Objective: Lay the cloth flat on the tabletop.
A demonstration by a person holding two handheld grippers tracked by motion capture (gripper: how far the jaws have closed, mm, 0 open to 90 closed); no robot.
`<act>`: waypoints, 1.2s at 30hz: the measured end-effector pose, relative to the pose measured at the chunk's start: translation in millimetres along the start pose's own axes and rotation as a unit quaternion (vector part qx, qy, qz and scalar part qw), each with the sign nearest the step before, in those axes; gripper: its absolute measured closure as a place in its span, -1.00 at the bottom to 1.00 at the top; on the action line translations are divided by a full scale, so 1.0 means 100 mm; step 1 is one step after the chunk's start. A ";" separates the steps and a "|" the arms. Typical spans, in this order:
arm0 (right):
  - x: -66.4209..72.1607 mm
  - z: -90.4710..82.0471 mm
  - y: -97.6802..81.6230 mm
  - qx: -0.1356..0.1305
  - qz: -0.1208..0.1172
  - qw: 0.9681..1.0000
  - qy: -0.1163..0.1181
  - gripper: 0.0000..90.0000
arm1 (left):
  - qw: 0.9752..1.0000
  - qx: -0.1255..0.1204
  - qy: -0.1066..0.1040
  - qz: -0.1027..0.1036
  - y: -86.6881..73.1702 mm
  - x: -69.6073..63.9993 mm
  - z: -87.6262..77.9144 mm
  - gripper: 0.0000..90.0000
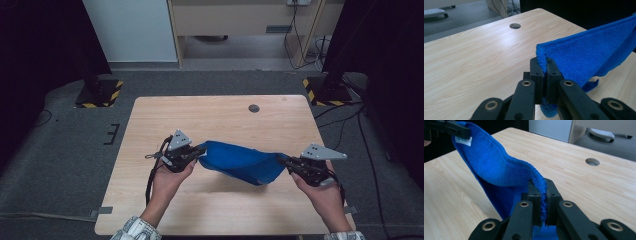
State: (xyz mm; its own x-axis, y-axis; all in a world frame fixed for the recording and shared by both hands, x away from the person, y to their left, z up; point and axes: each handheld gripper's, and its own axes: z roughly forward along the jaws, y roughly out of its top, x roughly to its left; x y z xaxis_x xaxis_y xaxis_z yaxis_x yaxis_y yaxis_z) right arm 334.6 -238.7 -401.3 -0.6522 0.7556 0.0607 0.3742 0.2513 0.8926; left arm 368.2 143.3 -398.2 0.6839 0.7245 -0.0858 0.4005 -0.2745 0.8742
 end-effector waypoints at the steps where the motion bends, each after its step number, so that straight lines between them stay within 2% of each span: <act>1: 0.01 -0.01 0.01 -0.001 -0.003 1.000 0.001 0.91 | 1.000 -0.002 0.000 -0.001 0.01 0.00 -0.02 0.92; 8: 0.09 -0.14 0.13 -0.011 -0.014 1.000 0.008 0.91 | 1.000 -0.015 -0.004 0.002 0.08 -0.04 -0.22 0.92; 16: 0.18 -0.36 0.29 -0.025 -0.025 0.999 0.014 0.91 | 1.000 -0.024 -0.011 0.015 0.19 -0.14 -0.49 0.92; 18: 0.18 -0.41 0.34 -0.027 -0.026 0.999 0.014 0.91 | 0.999 -0.025 -0.016 0.014 0.22 -0.14 -0.52 0.92; 20: 0.16 -0.40 0.39 -0.020 -0.028 0.999 0.013 0.90 | 1.000 -0.016 -0.014 0.015 0.25 -0.10 -0.47 0.92; 22: 0.09 -0.32 0.42 -0.013 -0.024 1.000 0.011 0.90 | 1.000 -0.012 -0.011 0.009 0.27 -0.04 -0.39 0.92; 25: -0.05 -0.11 0.42 -0.006 -0.015 1.000 0.010 0.90 | 1.000 -0.008 -0.006 0.003 0.27 0.06 -0.24 0.91; 26: -0.09 -0.06 0.41 -0.004 -0.012 1.000 0.010 0.90 | 1.000 -0.008 -0.008 -0.006 0.27 0.10 -0.17 0.91; 31: -0.30 0.27 0.36 0.004 0.010 1.000 0.010 0.89 | 1.000 0.001 0.002 -0.011 0.25 0.25 0.04 0.90; 36: -0.42 0.50 0.34 0.014 0.019 1.000 0.016 0.88 | 1.000 0.006 0.004 -0.021 0.22 0.40 0.19 0.90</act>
State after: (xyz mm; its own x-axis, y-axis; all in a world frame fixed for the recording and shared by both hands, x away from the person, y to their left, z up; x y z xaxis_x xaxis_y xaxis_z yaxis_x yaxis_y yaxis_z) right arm 407.5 -231.6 -395.7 -0.6583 0.7448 0.1093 0.4167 0.2396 0.8769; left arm 416.3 154.3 -391.9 0.6616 0.7405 -0.1182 0.4362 -0.2519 0.8638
